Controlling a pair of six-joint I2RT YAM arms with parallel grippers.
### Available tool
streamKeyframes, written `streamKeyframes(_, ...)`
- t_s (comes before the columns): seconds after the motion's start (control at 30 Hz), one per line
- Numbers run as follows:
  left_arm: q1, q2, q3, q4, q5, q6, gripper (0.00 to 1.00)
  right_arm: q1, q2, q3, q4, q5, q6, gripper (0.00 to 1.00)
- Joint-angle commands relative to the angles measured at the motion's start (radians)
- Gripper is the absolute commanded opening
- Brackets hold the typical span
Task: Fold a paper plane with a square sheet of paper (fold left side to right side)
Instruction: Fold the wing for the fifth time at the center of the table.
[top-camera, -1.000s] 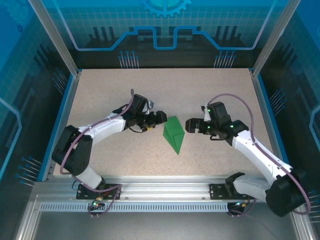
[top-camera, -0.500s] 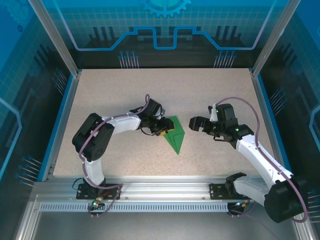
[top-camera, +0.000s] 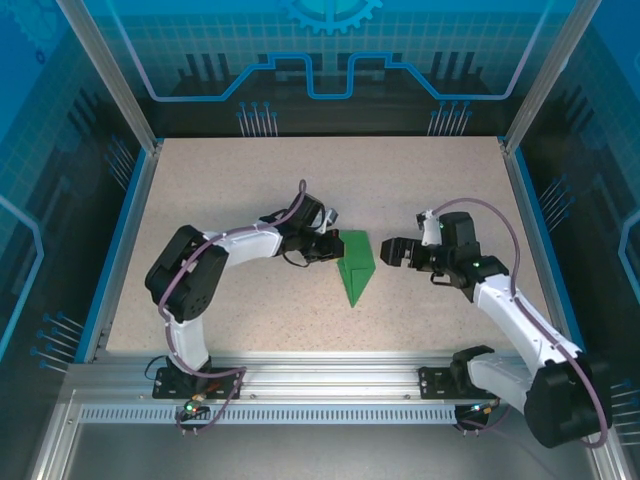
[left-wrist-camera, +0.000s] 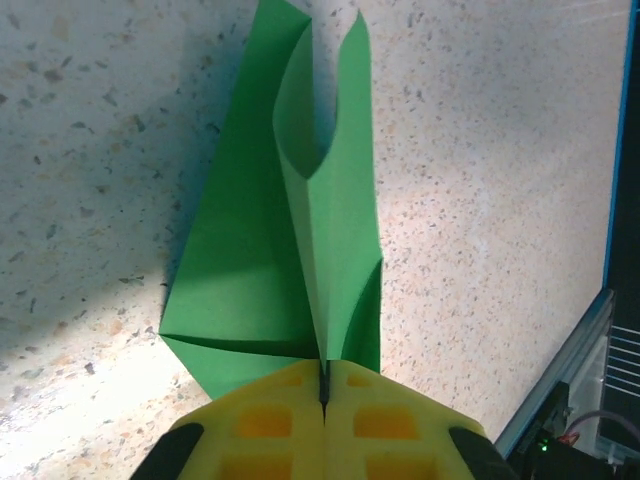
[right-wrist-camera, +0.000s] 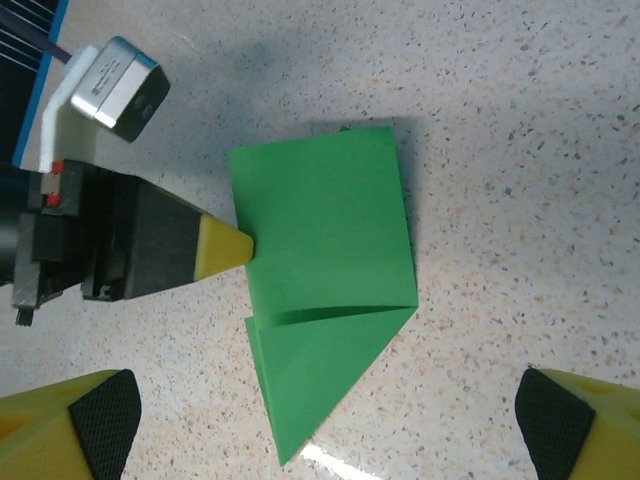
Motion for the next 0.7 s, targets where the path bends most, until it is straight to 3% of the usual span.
streamKeyframes(0.0,0.020,-0.053,-0.042,0.059,0.056,0.055,0.00,-0.066,0.075,0.003,0.085,-0.176,-0.027,0.96)
streamKeyframes(0.37,0.081,-0.164,-0.169,0.154,0.198,0.111,0.00,-0.094,0.389,0.000,0.386,-0.473,-0.058,0.76)
streamKeyframes(0.67,0.099,-0.165,-0.219,0.215,0.261,0.107,0.00,-0.018,0.621,0.071,0.519,-0.553,-0.049,0.68)
